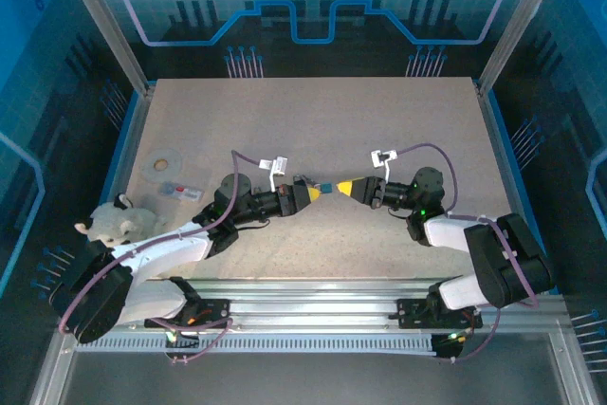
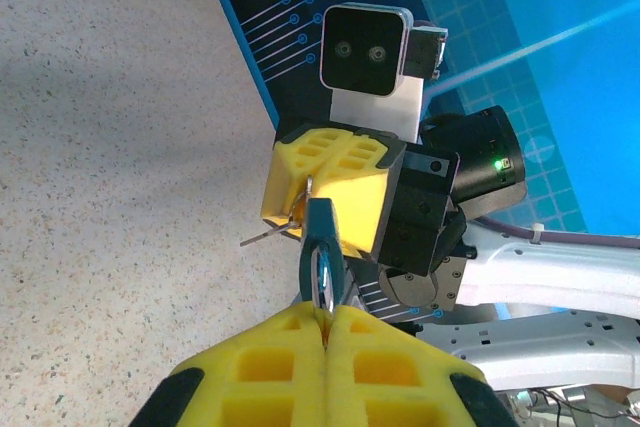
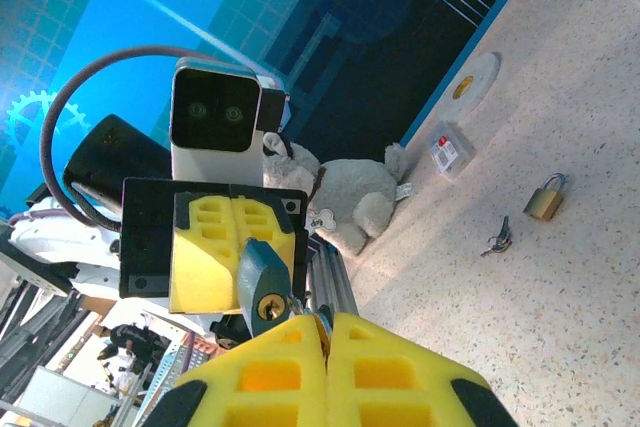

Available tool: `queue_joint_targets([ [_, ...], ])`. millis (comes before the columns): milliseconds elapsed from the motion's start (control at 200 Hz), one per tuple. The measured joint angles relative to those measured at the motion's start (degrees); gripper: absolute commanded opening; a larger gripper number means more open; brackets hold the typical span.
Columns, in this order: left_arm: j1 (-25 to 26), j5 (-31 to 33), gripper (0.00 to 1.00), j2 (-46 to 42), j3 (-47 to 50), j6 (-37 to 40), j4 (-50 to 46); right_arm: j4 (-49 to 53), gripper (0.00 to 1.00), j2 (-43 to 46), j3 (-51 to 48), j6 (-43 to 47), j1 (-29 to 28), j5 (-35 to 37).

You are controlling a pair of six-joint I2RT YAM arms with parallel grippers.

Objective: Lock with the key

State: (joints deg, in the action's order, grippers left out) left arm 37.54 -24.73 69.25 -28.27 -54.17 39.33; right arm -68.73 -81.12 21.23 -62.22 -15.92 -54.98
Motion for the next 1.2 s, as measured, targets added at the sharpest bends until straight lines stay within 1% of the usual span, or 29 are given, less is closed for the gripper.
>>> queue_joint_targets([
  [360,0.00,0.00,0.00,-0.20,0.17,0.09,-0.09,-2.84,0.00,-0.68,-0.26,-2.29,1.75,0.52],
  [585,0.00,0.04,0.00,-1.51,0.15,1.33,-2.56,-0.63,0.00,0.96,-1.16,-1.66,3.28,1.42],
  [720,0.00,0.31,0.00,-1.51,-0.17,3.21,-6.38,6.36,0.00,6.47,-1.31,2.21,3.37,3.15],
  [851,0.00,0.90,0.00,-1.64,-1.53,5.27,-10.88,17.77,0.00,15.32,-1.29,8.55,3.37,6.69],
  [996,0.00,1.99,0.00,-3.15,-3.06,8.13,-15.63,30.29,0.00,25.09,-1.29,15.43,3.37,12.39],
  [1201,0.00,3.54,0.00,-4.15,-6.27,12.17,-22.67,40.94,0.00,31.17,-1.29,20.50,3.54,18.80],
])
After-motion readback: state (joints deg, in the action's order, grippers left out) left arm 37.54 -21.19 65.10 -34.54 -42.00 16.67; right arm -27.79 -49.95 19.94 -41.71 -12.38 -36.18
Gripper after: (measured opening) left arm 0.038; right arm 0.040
